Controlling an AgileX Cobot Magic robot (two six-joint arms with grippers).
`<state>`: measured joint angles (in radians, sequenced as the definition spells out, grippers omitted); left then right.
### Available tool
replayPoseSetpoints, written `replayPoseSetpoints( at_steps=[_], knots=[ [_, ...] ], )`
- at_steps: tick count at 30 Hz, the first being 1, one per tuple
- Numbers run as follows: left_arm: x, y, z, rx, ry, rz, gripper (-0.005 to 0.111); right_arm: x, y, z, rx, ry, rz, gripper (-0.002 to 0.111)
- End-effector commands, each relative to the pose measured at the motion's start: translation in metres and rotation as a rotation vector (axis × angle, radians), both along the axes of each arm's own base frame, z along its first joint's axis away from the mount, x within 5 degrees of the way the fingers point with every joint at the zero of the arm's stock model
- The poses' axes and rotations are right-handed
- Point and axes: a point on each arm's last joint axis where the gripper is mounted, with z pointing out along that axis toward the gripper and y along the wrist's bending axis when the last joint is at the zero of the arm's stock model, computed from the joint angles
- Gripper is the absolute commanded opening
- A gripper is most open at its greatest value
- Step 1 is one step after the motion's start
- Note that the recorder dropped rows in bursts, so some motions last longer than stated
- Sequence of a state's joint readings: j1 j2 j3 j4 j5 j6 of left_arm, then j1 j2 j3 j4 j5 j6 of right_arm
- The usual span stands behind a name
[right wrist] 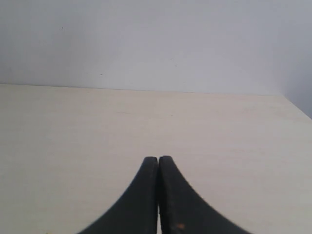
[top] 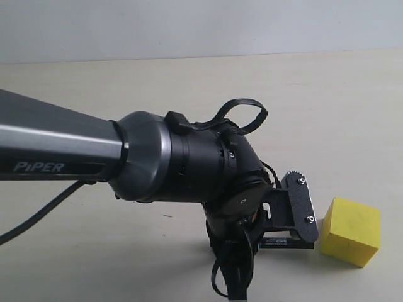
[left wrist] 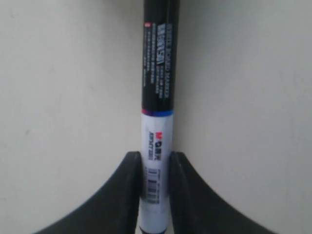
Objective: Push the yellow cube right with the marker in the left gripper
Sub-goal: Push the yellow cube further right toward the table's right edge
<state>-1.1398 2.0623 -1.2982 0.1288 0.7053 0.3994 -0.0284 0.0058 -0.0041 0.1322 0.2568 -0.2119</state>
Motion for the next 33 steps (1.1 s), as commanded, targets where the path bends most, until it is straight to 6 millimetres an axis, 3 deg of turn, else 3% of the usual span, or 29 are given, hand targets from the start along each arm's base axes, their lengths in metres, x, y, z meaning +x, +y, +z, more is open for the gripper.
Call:
replayPoseSetpoints(
  at_steps=[1, 8, 11, 27, 33],
  knots=[
    [0.002, -0.008, 0.006, -0.088, -0.029, 0.016, 0.0, 0.0, -0.001, 0.0, -0.002, -0.016, -0.008, 0.0],
    [-0.028, -0.019, 0.005, -0.084, 0.002, -0.038, 0.0, 0.0, -0.001, 0.0, -0.002, -0.016, -0.008, 0.0],
    [-0.031, -0.018, 0.004, -0.064, 0.008, -0.045, 0.0, 0.0, -0.001, 0.0, -0.002, -0.016, -0.008, 0.0],
    [-0.028, -0.02, 0.005, -0.087, -0.003, -0.04, 0.0, 0.0, -0.001, 0.0, -0.002, -0.016, -0.008, 0.0],
    [-0.014, -0.004, 0.004, 0.032, -0.023, -0.011, 0.0, 0.0, -0.001, 0.0, -0.002, -0.016, -0.008, 0.0]
  ],
)
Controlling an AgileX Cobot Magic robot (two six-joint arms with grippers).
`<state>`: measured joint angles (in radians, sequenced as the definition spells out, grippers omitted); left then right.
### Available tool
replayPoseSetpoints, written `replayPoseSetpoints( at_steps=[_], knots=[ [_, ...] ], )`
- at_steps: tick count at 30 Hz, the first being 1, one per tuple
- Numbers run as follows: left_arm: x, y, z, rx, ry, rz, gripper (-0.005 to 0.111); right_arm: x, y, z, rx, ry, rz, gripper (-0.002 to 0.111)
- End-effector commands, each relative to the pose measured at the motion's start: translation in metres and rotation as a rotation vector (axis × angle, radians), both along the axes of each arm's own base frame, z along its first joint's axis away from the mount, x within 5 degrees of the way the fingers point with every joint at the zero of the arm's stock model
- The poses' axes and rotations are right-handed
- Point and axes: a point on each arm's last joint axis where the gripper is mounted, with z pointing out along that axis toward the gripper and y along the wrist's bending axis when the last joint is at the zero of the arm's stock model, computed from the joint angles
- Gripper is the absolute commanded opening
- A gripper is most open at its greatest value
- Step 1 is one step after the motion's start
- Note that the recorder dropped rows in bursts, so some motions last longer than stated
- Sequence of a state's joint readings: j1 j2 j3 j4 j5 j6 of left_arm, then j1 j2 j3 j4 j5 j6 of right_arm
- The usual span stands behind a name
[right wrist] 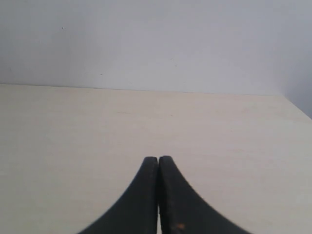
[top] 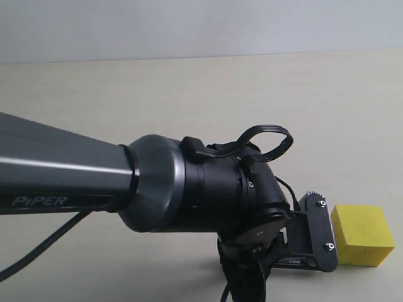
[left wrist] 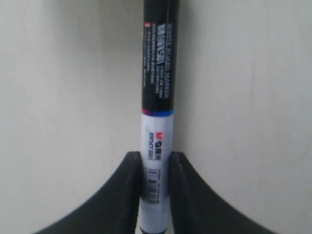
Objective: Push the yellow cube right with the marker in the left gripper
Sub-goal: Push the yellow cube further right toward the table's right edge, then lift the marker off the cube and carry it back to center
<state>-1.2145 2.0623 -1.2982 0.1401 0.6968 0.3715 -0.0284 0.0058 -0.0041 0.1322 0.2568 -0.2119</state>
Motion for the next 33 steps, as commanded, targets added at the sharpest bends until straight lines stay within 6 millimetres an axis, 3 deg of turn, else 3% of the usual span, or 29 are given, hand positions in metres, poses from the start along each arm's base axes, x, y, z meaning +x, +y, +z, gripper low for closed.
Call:
replayPoseSetpoints(
  at_steps=[1, 5, 10, 17, 22, 33],
  knots=[
    [0.014, 0.008, 0.003, 0.032, -0.017, 0.05, 0.0, 0.0, -0.001, 0.0, -0.002, -0.016, -0.008, 0.0],
    [0.016, 0.002, 0.005, -0.044, -0.028, 0.051, 0.0, 0.0, -0.001, 0.0, -0.002, -0.016, -0.008, 0.0],
    [0.001, -0.01, 0.006, -0.111, -0.031, 0.009, 0.0, 0.0, -0.001, 0.0, -0.002, -0.016, -0.008, 0.0],
    [-0.005, -0.006, 0.005, -0.043, -0.015, 0.007, 0.0, 0.0, -0.001, 0.0, -0.002, -0.016, -0.008, 0.0],
    [0.005, 0.007, 0.008, 0.038, -0.015, 0.066, 0.0, 0.0, -0.001, 0.0, -0.002, -0.016, -0.008, 0.0],
    [0.05, 0.035, 0.056, -0.118, -0.022, 0.465, 0.0, 0.0, -0.001, 0.0, -0.002, -0.016, -0.008, 0.0]
  ],
)
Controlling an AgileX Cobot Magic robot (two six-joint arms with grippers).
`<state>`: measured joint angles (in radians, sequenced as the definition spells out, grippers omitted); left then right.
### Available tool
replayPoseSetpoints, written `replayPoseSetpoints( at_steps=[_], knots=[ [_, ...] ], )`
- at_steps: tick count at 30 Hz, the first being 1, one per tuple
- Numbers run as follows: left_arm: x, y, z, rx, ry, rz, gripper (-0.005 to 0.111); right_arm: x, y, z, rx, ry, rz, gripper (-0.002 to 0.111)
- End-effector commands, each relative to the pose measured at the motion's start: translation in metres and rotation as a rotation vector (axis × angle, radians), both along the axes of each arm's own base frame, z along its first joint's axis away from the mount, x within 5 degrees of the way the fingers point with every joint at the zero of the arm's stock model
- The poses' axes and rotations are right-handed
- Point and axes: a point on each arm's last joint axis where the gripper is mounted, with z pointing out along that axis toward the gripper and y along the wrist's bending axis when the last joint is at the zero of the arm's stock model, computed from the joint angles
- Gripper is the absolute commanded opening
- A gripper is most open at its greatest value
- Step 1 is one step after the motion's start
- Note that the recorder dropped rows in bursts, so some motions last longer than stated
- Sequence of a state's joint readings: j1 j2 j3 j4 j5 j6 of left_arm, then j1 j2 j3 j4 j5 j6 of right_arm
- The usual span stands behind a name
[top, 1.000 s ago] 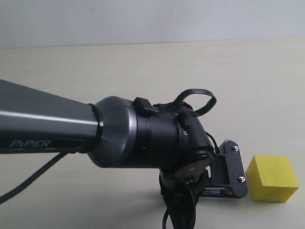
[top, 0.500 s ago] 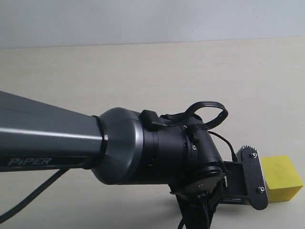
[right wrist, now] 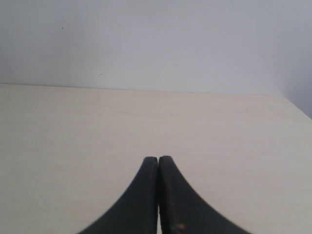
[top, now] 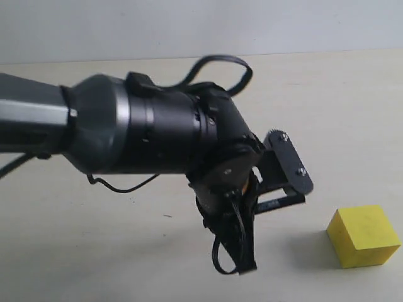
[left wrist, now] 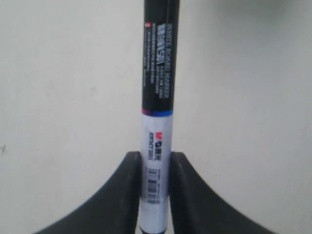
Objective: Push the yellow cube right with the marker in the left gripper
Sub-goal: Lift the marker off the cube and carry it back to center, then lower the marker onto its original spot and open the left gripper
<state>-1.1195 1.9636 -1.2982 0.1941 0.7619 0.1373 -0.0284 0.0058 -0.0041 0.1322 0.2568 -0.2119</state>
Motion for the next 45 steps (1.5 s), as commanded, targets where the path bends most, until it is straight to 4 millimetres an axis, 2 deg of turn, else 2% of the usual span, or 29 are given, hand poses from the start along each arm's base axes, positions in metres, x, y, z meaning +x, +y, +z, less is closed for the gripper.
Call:
replayPoseSetpoints(
  at_steps=[1, 2, 4, 5, 6, 8, 9, 11, 17, 23, 29, 33, 45],
  knots=[
    [0.021, 0.015, 0.022, -0.08, -0.002, 0.218, 0.0, 0.0, -0.001, 0.0, -0.002, -0.016, -0.008, 0.0],
    [0.026, 0.018, 0.023, -0.09, 0.002, 0.262, 0.0, 0.0, -0.001, 0.0, -0.002, -0.016, -0.008, 0.0],
    [0.051, 0.035, 0.024, -0.156, 0.037, 0.577, 0.0, 0.0, -0.001, 0.0, -0.002, -0.016, -0.008, 0.0],
    [0.057, 0.04, 0.024, -0.178, 0.049, 0.679, 0.0, 0.0, -0.001, 0.0, -0.002, -0.016, -0.008, 0.0],
    [0.067, 0.048, 0.024, -0.229, 0.078, 0.899, 0.0, 0.0, -0.001, 0.0, -0.002, -0.016, -0.008, 0.0],
    [0.079, 0.059, 0.024, -0.277, 0.101, 1.106, 0.0, 0.0, -0.001, 0.0, -0.002, -0.016, -0.008, 0.0],
    [0.083, 0.062, 0.024, -0.288, 0.103, 1.139, 0.0, 0.0, -0.001, 0.0, -0.002, -0.016, -0.008, 0.0],
    [0.088, 0.064, 0.022, -0.303, 0.109, 1.169, 0.0, 0.0, -0.001, 0.0, -0.002, -0.016, -0.008, 0.0],
    [0.091, 0.052, 0.014, -0.404, 0.181, 1.224, 0.0, 0.0, -0.001, 0.0, -0.002, -0.016, -0.008, 0.0],
    [0.104, 0.036, -0.003, -0.343, 0.202, 1.266, 0.0, 0.0, -0.001, 0.0, -0.002, -0.016, -0.008, 0.0],
    [0.115, 0.041, -0.015, -0.264, 0.207, 1.318, 0.0, 0.0, -0.001, 0.0, -0.002, -0.016, -0.008, 0.0],
    [0.115, 0.041, -0.019, -0.25, 0.208, 1.322, 0.0, 0.0, -0.001, 0.0, -0.002, -0.016, -0.008, 0.0],
    [0.115, 0.04, -0.022, -0.25, 0.217, 1.328, 0.0, 0.0, -0.001, 0.0, -0.002, -0.016, -0.008, 0.0]
  ],
)
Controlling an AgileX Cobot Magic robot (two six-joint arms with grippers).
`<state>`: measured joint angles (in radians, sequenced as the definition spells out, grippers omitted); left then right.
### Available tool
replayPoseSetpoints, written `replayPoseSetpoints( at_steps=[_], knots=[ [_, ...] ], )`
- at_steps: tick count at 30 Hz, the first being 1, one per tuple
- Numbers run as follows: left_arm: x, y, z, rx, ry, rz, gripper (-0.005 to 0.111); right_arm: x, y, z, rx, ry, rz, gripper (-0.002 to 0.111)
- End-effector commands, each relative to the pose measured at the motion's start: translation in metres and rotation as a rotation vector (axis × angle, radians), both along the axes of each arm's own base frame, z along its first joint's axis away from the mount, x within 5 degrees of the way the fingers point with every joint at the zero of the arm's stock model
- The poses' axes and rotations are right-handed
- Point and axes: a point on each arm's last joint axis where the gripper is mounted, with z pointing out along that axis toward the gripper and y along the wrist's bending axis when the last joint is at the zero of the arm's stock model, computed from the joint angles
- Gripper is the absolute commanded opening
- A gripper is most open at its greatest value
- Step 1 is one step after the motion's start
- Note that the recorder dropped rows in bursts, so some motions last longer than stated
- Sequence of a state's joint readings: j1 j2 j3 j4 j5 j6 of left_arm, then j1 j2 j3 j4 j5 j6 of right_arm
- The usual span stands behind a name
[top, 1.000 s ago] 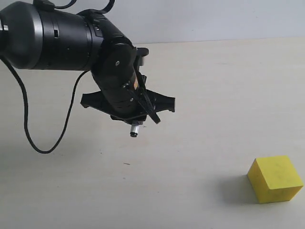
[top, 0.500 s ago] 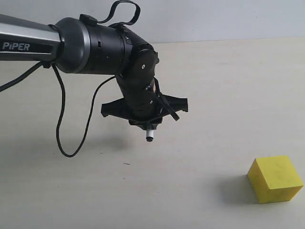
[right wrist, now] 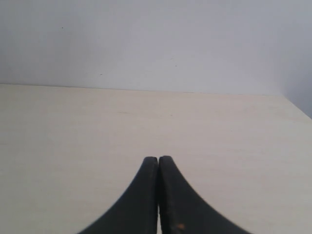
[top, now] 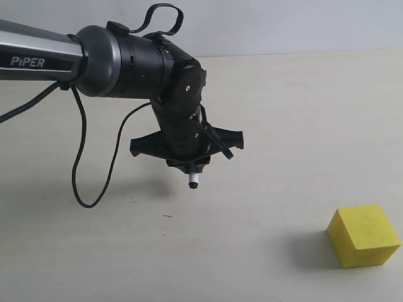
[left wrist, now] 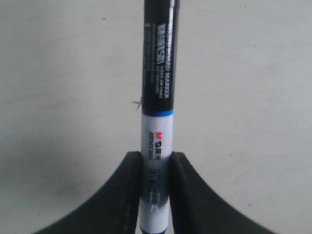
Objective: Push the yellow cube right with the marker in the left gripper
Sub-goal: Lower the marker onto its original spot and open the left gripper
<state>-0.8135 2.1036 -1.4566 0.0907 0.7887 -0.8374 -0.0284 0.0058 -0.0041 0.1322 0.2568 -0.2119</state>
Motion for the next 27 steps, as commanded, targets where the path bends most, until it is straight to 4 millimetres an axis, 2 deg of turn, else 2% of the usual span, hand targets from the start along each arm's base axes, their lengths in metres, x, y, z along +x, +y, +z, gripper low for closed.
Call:
replayPoseSetpoints(
  at_steps=[1, 6, 20, 23, 27],
  knots=[
    [0.001, -0.001, -0.005, -0.003, 0.022, 0.021, 0.0, 0.0, -0.001, 0.0, -0.002, -0.016, -0.008, 0.0],
    [0.002, 0.0, -0.021, 0.025, 0.052, 0.032, 0.0, 0.0, -0.001, 0.0, -0.002, -0.016, -0.008, 0.0],
    [0.004, 0.002, -0.021, 0.023, 0.053, 0.048, 0.001, 0.0, -0.001, 0.0, -0.002, -0.016, -0.008, 0.0],
    [0.004, 0.002, -0.021, 0.022, 0.053, 0.053, 0.012, 0.0, -0.001, 0.0, -0.002, -0.016, -0.008, 0.0],
    [0.004, 0.002, -0.021, 0.022, 0.053, 0.055, 0.034, 0.0, -0.001, 0.0, -0.002, -0.016, -0.008, 0.0]
  ],
)
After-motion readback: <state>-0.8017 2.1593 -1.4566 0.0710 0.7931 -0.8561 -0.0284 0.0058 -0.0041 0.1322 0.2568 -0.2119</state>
